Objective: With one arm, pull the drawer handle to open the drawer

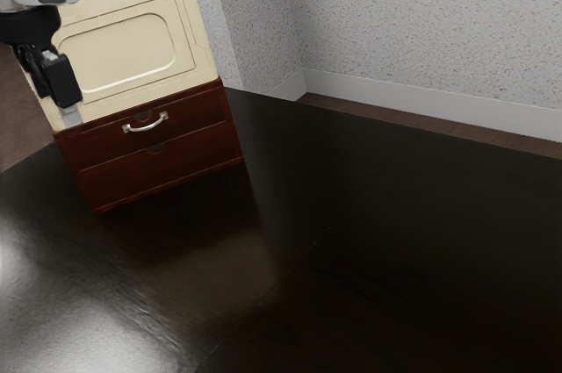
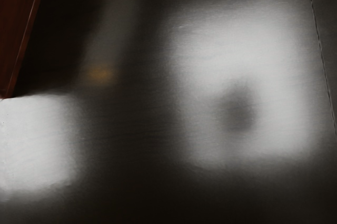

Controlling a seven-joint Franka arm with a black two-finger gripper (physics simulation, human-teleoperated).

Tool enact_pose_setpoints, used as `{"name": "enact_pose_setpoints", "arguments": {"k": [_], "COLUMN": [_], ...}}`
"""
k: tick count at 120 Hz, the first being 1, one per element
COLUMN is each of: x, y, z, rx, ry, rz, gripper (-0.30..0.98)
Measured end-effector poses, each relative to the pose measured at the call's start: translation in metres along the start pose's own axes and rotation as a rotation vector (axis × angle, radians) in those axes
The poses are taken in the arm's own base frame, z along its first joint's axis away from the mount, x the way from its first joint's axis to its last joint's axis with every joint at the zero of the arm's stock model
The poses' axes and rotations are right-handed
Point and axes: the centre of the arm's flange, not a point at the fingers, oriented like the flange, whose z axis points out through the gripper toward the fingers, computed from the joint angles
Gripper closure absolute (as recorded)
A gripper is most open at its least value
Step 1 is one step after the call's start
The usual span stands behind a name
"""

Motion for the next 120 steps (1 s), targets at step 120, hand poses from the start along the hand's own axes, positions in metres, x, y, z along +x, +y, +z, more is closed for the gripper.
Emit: {"name": "enact_pose_setpoints", "arguments": {"k": [120], "x": [0.054], "y": [-0.052], "z": [0.103], "rx": [0.132], "ry": [0.003], "rz": [0.363], "gripper": [0.0]}}
